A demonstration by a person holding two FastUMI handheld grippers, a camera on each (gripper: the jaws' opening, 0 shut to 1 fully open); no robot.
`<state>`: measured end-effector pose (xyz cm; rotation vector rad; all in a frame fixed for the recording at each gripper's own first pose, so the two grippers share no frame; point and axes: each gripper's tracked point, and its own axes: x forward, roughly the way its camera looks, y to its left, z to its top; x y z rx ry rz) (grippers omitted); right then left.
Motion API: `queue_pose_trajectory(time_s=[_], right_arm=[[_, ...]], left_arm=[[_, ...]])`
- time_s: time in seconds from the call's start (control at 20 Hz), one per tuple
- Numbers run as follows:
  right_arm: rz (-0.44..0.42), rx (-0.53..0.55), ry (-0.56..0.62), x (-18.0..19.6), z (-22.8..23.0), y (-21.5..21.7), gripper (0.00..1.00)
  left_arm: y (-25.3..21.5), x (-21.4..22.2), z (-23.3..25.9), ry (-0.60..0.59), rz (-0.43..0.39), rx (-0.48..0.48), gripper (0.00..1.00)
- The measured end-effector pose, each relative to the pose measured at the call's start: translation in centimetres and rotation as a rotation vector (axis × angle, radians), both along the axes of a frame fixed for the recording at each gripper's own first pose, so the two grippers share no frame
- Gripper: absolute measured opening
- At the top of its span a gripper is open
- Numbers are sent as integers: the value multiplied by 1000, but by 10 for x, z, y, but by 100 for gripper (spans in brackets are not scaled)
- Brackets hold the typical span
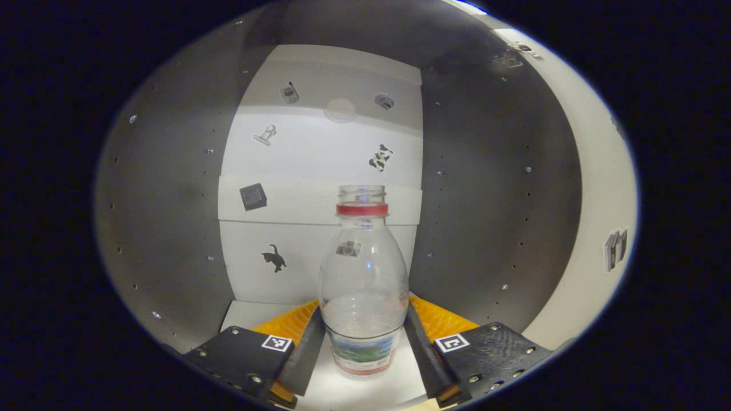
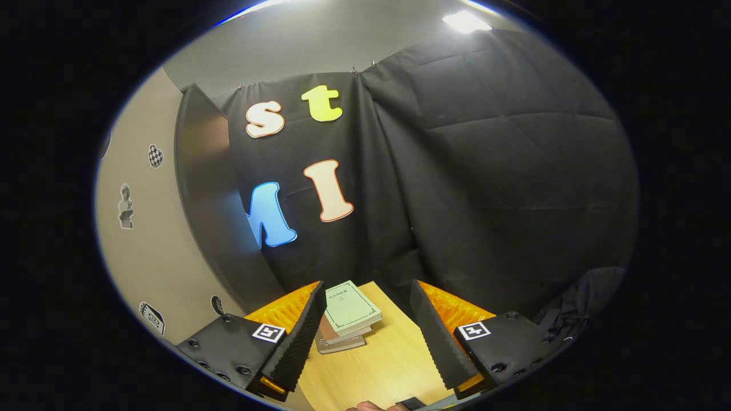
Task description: Open the cabinet door with the right hand, grasp the bottle in the cabinet with the left hand and place it on the coaster, then close the cabinet door with the right hand.
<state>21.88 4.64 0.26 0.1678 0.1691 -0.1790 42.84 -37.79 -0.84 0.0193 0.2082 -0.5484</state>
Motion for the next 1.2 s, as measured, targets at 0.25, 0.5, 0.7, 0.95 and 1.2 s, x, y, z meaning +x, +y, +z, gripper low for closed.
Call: queue_pose_trajectory(time_s=[0.25,0.5,0.7,0.95,1.2], right_arm=[[14,8,4,2,-5,3,94],[27,27,4,3,-9,8,94],[40,50,-6,0,-11,13,94],[68,25,-16,-15,-9,26,94],[72,16,-25,-29,-6,39,94]], left_arm=[[3,-6,3,2,-14,-2,72],[11,-31,25,-68,-36,20,69],[23,-67,44,-112,-79,28,72],[55,-127,69,-163,-113,17,69],[118,-182,85,-179,-75,8,69]])
